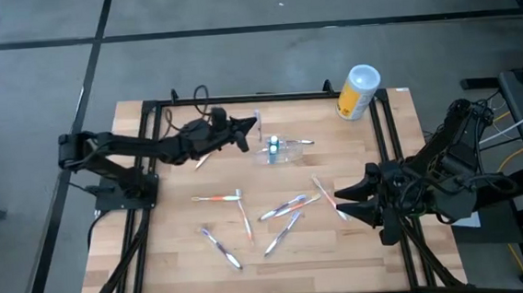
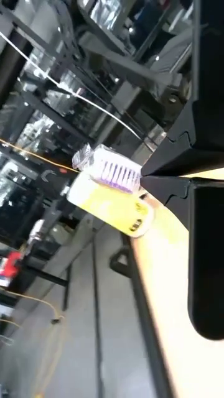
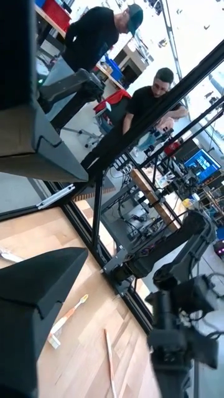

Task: Pick & Place toothbrushing station
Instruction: Put the purple toothbrush into the left section of the transparent organizer

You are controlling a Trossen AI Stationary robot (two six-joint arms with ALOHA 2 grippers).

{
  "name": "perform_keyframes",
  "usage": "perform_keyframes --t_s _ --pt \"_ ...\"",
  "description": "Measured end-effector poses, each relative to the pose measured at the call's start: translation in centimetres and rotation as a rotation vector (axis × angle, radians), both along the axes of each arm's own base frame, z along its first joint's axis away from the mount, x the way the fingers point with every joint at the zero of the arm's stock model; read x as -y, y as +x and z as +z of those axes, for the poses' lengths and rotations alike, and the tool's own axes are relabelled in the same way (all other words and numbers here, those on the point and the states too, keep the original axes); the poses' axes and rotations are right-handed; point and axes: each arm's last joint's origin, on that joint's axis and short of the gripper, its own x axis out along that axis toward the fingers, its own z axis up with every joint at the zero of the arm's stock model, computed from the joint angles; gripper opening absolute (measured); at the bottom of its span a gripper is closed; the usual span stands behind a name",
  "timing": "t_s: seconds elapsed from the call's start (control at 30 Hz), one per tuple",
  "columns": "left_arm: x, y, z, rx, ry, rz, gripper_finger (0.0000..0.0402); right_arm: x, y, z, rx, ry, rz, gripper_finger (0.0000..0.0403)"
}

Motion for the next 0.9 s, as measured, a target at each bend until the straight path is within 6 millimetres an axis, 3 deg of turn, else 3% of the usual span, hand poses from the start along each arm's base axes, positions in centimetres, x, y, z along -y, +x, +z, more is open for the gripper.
perform_keyframes --t_s 0.43,0.7,0.9 --pt "-0.5 2.2 -5.1 -0.073 -0.173 0.026 0.0001 0.1 0.0 0.0 0.004 -0.011 -0.026 0.0185" --pt "-0.8 2.1 -5.7 -0.064 -0.245 0.099 0.0005 0.1 0.0 0.1 0.009 0.002 -0.027 0.0185" --pt "-1.1 2.1 -5.8 -0.06 -0.27 0.081 0.0061 0.1 0.0 0.1 0.009 0.017 -0.029 0.0185"
